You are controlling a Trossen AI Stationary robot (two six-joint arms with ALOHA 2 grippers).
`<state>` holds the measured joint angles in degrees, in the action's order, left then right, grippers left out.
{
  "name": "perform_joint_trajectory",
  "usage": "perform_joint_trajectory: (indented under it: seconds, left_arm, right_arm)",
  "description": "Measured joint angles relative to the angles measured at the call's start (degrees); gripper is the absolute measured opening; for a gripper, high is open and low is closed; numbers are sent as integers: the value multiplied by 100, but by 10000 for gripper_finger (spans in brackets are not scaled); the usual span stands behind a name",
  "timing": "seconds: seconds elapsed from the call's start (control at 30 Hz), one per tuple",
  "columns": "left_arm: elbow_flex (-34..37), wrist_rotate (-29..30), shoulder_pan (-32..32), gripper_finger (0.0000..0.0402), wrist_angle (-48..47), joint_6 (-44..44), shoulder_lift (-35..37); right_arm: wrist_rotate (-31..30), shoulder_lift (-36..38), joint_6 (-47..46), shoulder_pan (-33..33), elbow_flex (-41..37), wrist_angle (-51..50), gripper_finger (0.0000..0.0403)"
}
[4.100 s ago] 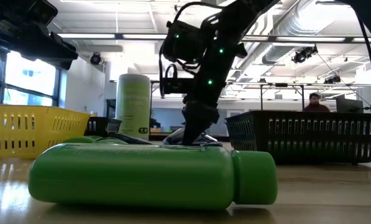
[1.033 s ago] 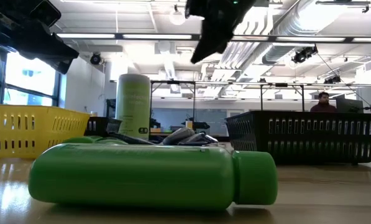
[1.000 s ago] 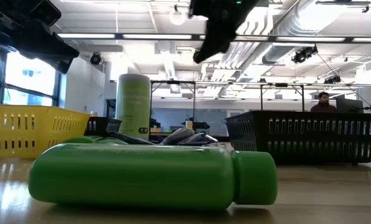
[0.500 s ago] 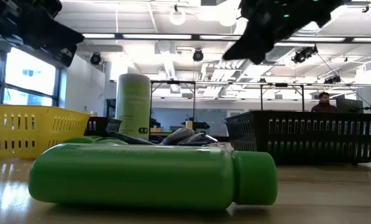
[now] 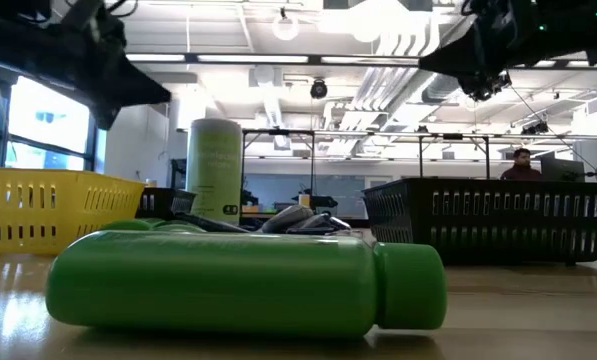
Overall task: Pick & Place Travel size toiletries
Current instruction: Put the bottom blue razor into the yellow bin
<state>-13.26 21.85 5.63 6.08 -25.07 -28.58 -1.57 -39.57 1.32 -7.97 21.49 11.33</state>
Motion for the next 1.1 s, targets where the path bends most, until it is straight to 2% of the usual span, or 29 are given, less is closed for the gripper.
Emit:
perform_joint_trajectory:
  seconds: [0.13,0.33,0.47,0.67,0.77,0.83,1.1]
  left_arm:
    - [-217,136,0,0,694,21,-1010]
    - [-1254,895,-2,0,411,64,-2628]
    - [-2410,935,-8,0,-818,-71,-3619]
    - [-4304,926,-343,0,-3623,-637,-4862]
    - [-5028,395,-690,0,-4749,-684,-5346]
    - [-5341,84,-968,0,-5111,-677,-5595]
    - [-5544,-1167,-2002,0,-4928,84,-6113]
  right_arm:
    - [1,303,52,2,-224,5,2]
    - [1,592,195,2,-282,14,2]
    - [-154,603,317,2,-282,7,2]
    - [-459,599,372,2,-282,-45,2]
    - [-432,601,372,2,-282,-41,2]
    - [-432,601,372,2,-282,-45,2]
    - [-429,599,452,2,-282,-85,2]
